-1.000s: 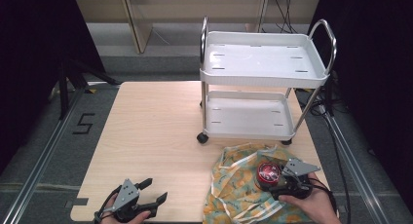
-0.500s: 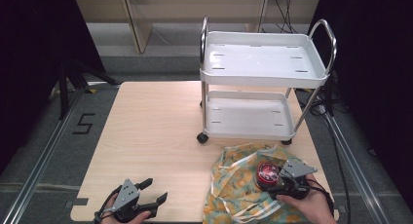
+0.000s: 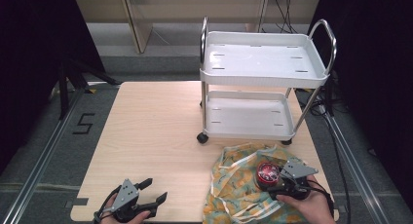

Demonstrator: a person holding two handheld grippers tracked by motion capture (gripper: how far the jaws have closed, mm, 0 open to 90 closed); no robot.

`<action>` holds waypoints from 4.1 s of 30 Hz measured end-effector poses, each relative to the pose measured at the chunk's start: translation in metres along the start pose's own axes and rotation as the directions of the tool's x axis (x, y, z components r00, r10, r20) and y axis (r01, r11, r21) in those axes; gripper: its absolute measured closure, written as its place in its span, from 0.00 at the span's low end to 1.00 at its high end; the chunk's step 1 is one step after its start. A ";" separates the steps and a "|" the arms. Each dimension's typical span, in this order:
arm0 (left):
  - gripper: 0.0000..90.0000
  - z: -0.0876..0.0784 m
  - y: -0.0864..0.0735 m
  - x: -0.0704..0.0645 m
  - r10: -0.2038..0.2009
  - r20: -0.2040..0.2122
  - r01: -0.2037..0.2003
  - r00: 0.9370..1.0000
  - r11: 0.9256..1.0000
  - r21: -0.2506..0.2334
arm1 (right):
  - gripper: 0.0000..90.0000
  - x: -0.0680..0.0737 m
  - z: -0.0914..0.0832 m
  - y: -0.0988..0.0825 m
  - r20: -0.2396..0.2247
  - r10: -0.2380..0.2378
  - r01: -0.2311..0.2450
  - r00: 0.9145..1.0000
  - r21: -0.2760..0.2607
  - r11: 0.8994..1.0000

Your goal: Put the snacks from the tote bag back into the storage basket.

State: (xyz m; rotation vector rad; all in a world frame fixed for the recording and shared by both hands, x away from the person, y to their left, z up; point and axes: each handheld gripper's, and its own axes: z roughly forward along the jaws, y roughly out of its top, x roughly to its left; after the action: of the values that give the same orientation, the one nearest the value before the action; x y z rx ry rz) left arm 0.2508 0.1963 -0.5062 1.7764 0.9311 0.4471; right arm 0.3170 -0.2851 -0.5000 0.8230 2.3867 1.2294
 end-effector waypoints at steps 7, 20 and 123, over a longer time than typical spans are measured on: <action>0.31 -0.001 0.001 0.000 0.011 -0.001 -0.011 1.000 1.000 0.007 | 0.29 -0.001 -0.004 0.003 0.011 -0.001 0.001 1.000 -0.027 1.000; 0.31 -0.001 0.000 0.000 -0.007 -0.007 0.007 1.000 1.000 0.005 | 0.29 0.004 -0.008 0.009 0.037 0.020 -0.018 0.999 -0.052 0.998; 0.32 -0.004 0.000 0.004 0.019 -0.010 -0.019 1.000 1.000 0.009 | 0.29 0.009 -0.019 0.051 0.109 0.084 -0.066 0.991 -0.159 0.985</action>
State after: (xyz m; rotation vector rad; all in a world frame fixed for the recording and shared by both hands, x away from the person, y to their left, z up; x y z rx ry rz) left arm 0.2508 0.2019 -0.5049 1.7943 0.9253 0.4656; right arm 0.3176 -0.2676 -0.4476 0.9160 2.1568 1.3391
